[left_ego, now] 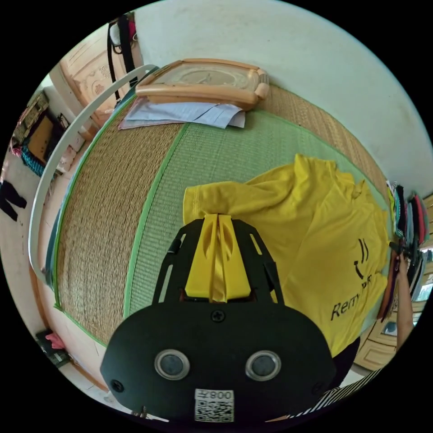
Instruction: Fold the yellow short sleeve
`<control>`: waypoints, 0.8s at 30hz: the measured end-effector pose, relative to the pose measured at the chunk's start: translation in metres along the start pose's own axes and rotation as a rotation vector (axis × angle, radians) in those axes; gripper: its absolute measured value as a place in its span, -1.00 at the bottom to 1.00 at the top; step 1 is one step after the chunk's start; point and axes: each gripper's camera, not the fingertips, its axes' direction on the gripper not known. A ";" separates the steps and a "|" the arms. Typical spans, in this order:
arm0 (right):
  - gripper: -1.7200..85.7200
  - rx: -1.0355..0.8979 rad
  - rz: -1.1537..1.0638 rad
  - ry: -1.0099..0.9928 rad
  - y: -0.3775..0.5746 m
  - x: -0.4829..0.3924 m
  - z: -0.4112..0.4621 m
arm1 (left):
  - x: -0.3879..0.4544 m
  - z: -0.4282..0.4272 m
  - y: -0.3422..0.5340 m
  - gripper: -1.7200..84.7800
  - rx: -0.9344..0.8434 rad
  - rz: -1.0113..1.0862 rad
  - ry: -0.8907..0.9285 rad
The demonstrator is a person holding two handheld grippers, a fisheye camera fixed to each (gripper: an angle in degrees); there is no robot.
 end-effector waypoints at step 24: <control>-0.95 -0.149 -0.025 -0.518 0.345 -0.031 0.058 | 0.073 0.097 0.248 -0.87 -0.377 0.004 0.624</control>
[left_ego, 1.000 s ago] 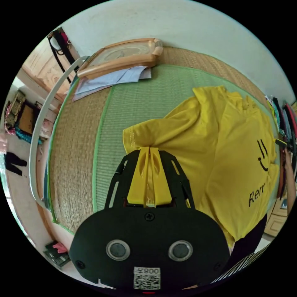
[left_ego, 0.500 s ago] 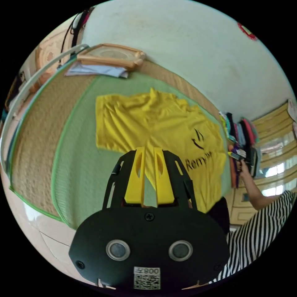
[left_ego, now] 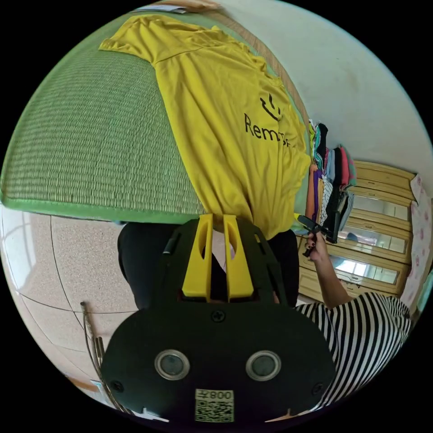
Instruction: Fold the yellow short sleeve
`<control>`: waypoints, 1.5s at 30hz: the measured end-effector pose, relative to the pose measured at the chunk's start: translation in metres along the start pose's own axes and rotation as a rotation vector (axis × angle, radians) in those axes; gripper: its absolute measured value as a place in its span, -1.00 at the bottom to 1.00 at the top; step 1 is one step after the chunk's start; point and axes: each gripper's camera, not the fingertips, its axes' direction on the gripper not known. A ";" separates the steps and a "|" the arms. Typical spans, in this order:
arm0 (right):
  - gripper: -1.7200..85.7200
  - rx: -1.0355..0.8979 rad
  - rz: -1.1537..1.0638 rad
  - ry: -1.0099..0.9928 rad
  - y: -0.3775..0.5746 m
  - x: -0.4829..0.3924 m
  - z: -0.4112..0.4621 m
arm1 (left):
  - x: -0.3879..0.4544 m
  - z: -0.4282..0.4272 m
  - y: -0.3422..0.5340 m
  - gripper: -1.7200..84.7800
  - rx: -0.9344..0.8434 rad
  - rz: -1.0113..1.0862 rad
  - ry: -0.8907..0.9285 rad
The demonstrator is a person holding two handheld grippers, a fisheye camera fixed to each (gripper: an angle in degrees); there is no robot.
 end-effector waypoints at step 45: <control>-0.92 -0.039 -0.433 0.320 0.016 -0.110 0.101 | -0.025 0.194 0.004 -0.90 0.040 -0.070 -0.038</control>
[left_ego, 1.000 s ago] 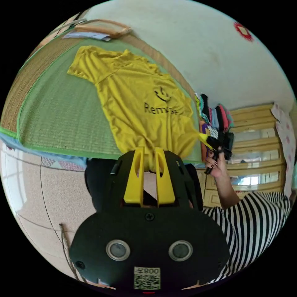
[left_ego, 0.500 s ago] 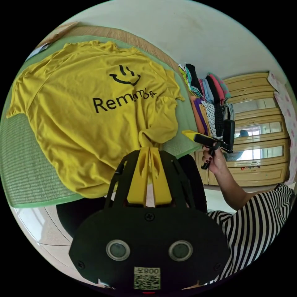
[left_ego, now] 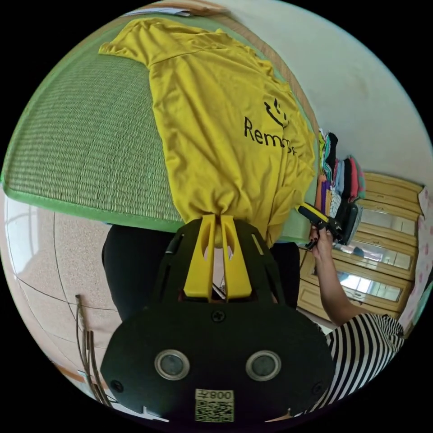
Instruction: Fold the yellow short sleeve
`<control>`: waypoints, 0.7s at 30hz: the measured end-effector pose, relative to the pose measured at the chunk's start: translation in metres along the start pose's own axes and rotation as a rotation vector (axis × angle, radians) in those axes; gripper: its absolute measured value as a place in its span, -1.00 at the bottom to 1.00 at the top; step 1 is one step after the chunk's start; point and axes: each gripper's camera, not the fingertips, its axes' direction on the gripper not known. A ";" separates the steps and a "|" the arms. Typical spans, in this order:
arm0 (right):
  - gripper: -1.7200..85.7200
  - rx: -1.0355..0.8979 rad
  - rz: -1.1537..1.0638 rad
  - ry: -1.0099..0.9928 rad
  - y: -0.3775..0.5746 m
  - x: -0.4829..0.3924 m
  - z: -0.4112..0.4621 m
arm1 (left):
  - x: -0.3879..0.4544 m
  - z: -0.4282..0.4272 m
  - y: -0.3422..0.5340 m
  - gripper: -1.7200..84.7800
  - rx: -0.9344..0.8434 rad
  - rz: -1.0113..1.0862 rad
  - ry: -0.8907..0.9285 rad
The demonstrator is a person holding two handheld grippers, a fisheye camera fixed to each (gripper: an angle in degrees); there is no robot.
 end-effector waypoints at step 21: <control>-0.95 0.005 0.531 -0.461 0.190 0.153 -0.050 | -0.064 -0.029 0.035 -0.91 0.084 0.045 0.072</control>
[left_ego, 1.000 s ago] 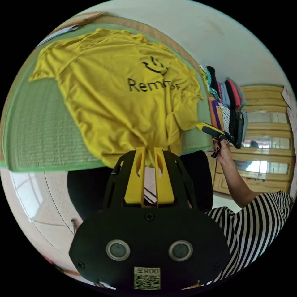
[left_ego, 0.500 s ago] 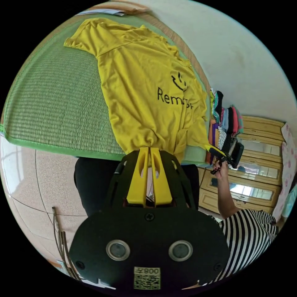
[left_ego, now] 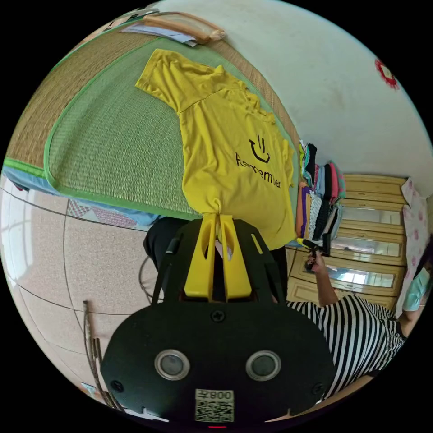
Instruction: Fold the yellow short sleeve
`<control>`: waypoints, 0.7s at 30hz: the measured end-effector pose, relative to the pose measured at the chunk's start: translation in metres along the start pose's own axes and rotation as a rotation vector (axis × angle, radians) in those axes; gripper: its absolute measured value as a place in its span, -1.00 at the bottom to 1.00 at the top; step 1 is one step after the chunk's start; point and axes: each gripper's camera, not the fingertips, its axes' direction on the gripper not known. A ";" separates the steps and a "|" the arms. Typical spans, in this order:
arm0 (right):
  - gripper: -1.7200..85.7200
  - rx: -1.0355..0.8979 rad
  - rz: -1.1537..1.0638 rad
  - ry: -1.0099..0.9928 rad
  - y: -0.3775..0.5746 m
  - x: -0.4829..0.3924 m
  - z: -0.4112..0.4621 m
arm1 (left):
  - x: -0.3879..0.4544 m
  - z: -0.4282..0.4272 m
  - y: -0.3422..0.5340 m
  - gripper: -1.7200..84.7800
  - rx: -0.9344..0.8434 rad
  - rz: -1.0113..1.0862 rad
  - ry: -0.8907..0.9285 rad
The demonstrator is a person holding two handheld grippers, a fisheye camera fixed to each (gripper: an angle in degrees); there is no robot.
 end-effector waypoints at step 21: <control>-0.91 -0.019 -0.203 0.014 -0.036 -0.005 0.032 | -0.036 0.012 -0.003 -0.93 0.003 0.024 0.079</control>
